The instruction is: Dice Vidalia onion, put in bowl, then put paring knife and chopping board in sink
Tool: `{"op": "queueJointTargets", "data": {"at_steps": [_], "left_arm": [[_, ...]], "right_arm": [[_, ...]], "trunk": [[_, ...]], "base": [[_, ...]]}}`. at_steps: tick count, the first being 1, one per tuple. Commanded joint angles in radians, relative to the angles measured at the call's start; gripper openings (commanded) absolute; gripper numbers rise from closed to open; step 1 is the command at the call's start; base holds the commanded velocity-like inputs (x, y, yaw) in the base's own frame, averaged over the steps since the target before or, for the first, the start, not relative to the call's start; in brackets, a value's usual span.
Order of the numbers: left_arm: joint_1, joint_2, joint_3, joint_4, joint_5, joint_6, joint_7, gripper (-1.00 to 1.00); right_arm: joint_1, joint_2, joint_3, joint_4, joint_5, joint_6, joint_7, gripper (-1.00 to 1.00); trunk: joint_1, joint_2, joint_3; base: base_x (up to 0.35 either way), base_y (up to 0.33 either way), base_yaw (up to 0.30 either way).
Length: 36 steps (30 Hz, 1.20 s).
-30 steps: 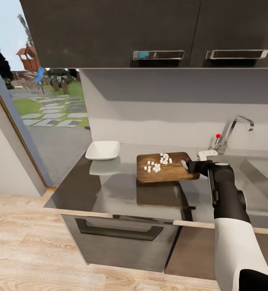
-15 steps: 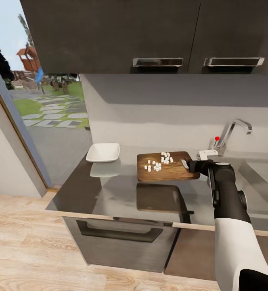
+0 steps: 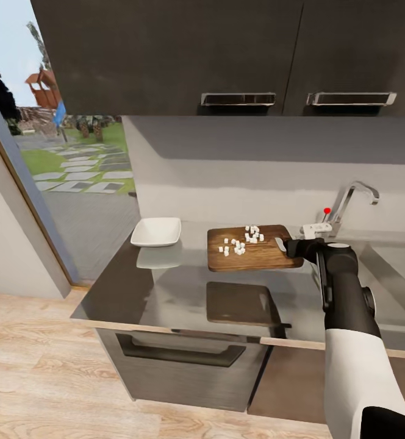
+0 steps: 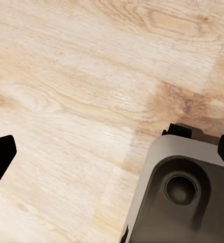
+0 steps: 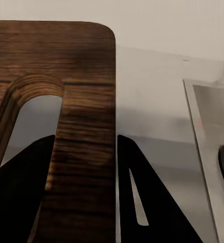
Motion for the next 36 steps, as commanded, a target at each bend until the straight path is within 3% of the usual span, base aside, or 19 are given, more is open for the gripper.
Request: {"op": "queueJointTargets", "data": {"at_steps": [1,16,36], "left_arm": [[-0.002,0.0,-0.008,0.004,0.006,-0.006,0.002,1.0],[-0.002,0.001,-0.008,0.004,0.006,-0.004,0.002,1.0],[-0.002,0.001,-0.008,0.005,0.006,-0.004,0.001,1.0]], "right_arm": [[-0.001,0.0,-0.002,-0.001,0.01,0.002,0.01,-1.0],[-0.001,0.0,-0.002,-0.001,0.01,0.001,0.01,-1.0],[-0.001,0.0,-0.002,-0.001,0.01,0.001,0.01,-1.0]], "trunk": [[0.0,-0.001,-0.001],[0.0,-0.001,-0.001],[0.0,-0.001,-0.001]], "base": [[0.0,0.022,0.0],[0.038,0.269,0.0],[0.223,0.258,0.0]]}}
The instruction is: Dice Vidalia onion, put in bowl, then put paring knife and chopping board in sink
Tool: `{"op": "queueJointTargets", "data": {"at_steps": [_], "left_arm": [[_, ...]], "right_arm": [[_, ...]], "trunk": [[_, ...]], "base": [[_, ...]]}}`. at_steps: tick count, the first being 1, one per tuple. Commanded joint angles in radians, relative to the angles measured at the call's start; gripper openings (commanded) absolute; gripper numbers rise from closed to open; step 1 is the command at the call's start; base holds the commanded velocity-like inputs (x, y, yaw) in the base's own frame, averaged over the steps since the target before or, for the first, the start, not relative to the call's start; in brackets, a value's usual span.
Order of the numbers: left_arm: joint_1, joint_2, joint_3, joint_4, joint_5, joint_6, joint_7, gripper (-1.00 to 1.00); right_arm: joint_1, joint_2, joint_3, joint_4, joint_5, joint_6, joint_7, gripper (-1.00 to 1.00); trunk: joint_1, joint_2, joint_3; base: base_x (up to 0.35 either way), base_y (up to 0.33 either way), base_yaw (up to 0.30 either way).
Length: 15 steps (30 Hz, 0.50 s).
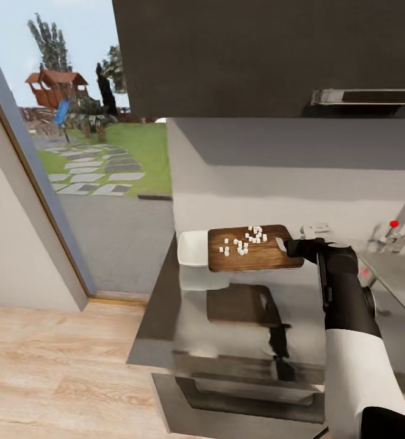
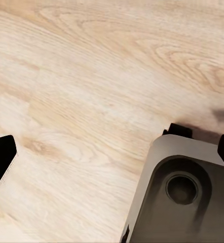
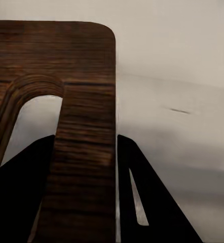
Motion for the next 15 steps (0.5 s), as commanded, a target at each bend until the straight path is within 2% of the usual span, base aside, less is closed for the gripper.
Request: {"op": "queueJointTargets", "data": {"at_steps": [1,7,15], "left_arm": [[-0.002,-0.001,-0.008,0.004,0.006,-0.005,0.001,1.0],[-0.002,-0.001,-0.008,0.005,0.006,-0.005,0.002,1.0],[-0.002,-0.001,-0.008,0.004,0.006,-0.005,0.001,1.0]], "right_arm": [[-0.001,0.001,-0.002,-0.001,0.007,0.003,0.01,-1.0],[-0.001,0.001,-0.002,-0.001,0.007,0.003,0.01,-1.0],[-0.001,0.001,-0.002,-0.001,0.007,0.003,0.01,-1.0]], "trunk": [[0.001,-0.001,-0.001],[0.001,-0.001,-0.001],[0.001,-0.001,-0.001]], "base": [[0.26,0.191,0.0],[0.263,0.123,0.0],[0.196,0.011,0.0]]}}
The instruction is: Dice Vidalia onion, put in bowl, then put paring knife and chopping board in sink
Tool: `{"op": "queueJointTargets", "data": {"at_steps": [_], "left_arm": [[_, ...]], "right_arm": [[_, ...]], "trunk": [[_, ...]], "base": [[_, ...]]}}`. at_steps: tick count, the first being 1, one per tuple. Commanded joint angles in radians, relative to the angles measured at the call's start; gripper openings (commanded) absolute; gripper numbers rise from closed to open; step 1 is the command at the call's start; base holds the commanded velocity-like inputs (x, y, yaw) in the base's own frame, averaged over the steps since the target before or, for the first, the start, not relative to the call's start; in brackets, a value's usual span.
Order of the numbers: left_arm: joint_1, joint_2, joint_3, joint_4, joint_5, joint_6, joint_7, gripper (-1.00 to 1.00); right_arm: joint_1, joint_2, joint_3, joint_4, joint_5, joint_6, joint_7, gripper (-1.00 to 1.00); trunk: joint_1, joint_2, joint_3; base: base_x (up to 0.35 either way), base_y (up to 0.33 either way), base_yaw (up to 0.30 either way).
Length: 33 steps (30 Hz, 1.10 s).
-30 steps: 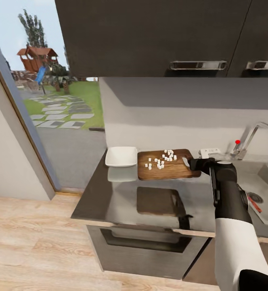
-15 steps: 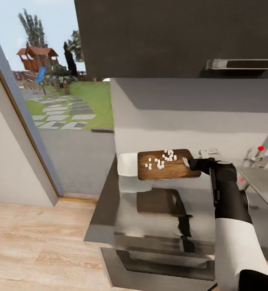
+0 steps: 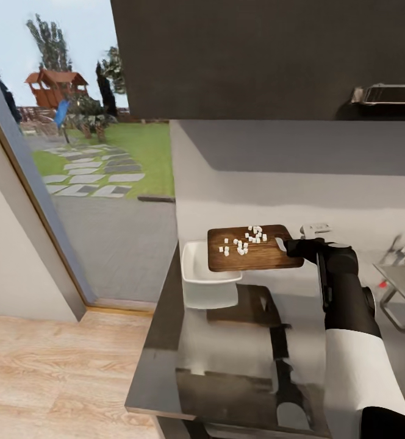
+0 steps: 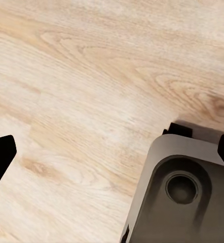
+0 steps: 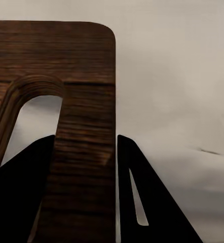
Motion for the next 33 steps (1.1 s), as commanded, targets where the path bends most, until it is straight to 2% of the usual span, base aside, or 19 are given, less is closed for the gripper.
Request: {"op": "queueJointTargets", "data": {"at_steps": [1,33], "left_arm": [[-0.002,-0.001,-0.008,0.004,0.006,-0.005,0.002,1.0],[-0.002,0.001,-0.008,0.004,0.006,-0.007,0.001,1.0]], "right_arm": [[-0.001,0.001,-0.002,-0.001,0.009,0.002,0.01,-1.0],[-0.001,0.003,0.001,-0.003,0.009,0.001,0.015,-1.0]], "trunk": [[0.0,-0.001,-0.001],[0.0,-0.001,-0.001]], "base": [[0.14,0.0,0.0],[0.006,0.0,0.0]]}}
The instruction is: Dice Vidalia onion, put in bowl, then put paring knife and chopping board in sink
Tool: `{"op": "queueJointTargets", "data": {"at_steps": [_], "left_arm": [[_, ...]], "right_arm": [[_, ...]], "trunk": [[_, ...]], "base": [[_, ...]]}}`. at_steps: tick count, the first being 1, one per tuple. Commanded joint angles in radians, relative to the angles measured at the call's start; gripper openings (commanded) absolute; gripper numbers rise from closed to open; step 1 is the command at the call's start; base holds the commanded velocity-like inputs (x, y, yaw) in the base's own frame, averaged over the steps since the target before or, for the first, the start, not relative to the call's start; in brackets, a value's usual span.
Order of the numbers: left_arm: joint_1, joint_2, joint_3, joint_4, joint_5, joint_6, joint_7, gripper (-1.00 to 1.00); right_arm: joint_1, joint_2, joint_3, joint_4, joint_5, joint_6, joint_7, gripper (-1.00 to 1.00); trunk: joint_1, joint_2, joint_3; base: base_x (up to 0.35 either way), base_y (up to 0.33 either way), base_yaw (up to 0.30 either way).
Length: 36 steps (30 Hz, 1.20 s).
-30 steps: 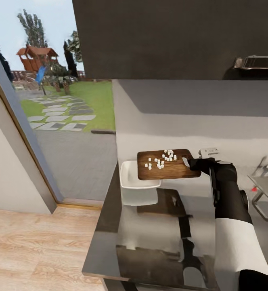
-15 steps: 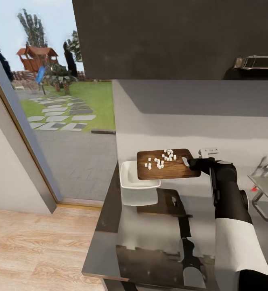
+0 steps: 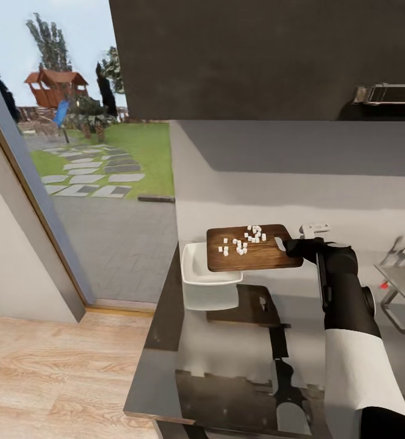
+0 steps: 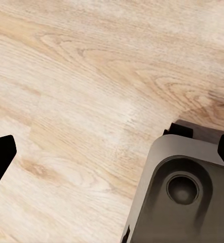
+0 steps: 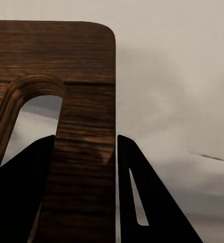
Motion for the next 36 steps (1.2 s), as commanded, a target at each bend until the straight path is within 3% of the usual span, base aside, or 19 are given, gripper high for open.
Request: {"op": "queueJointTargets", "data": {"at_steps": [1,14,36], "left_arm": [[-0.002,-0.001,-0.008,0.004,0.006,-0.006,0.002,1.0],[-0.002,-0.001,-0.008,0.004,0.006,-0.006,0.002,1.0],[-0.002,-0.001,-0.008,0.004,0.006,-0.006,0.002,1.0]], "right_arm": [[-0.001,0.001,-0.002,-0.001,0.009,0.002,0.01,-1.0],[-0.001,0.002,-0.001,-0.001,0.009,0.001,0.01,-1.0],[-0.001,0.002,0.001,0.0,0.009,-0.002,0.011,-1.0]], "trunk": [[0.0,-0.001,-0.001],[0.0,-0.001,0.001],[0.0,-0.001,0.021]], "base": [[0.0,0.017,0.0],[0.0,0.041,-0.081],[0.022,0.054,-0.187]]}}
